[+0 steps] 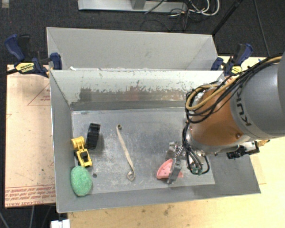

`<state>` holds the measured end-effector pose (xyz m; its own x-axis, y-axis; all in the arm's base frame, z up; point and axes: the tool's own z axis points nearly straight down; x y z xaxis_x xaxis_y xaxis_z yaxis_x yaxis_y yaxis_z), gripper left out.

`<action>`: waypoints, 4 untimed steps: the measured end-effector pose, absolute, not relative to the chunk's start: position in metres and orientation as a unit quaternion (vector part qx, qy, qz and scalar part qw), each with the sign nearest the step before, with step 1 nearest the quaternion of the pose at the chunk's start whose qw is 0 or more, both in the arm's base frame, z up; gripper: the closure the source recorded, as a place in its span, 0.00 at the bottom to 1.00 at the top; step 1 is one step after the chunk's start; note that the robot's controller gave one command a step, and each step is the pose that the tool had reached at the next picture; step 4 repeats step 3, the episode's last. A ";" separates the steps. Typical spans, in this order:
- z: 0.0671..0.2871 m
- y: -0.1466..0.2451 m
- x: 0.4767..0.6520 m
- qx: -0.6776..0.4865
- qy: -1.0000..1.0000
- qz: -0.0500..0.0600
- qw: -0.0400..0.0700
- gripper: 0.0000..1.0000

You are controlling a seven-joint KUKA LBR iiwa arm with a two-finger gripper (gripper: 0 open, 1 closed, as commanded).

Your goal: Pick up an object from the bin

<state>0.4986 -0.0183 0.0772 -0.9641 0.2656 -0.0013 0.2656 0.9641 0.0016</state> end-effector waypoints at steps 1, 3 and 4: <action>0.072 -0.001 0.524 0.127 0.992 0.000 0.001 1.00; 0.072 -0.059 0.524 0.122 0.992 0.001 0.000 1.00; 0.072 -0.059 0.524 0.122 0.992 0.001 0.000 1.00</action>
Offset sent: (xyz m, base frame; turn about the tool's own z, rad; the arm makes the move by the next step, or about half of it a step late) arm 0.0212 -0.0739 -0.0072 -0.0312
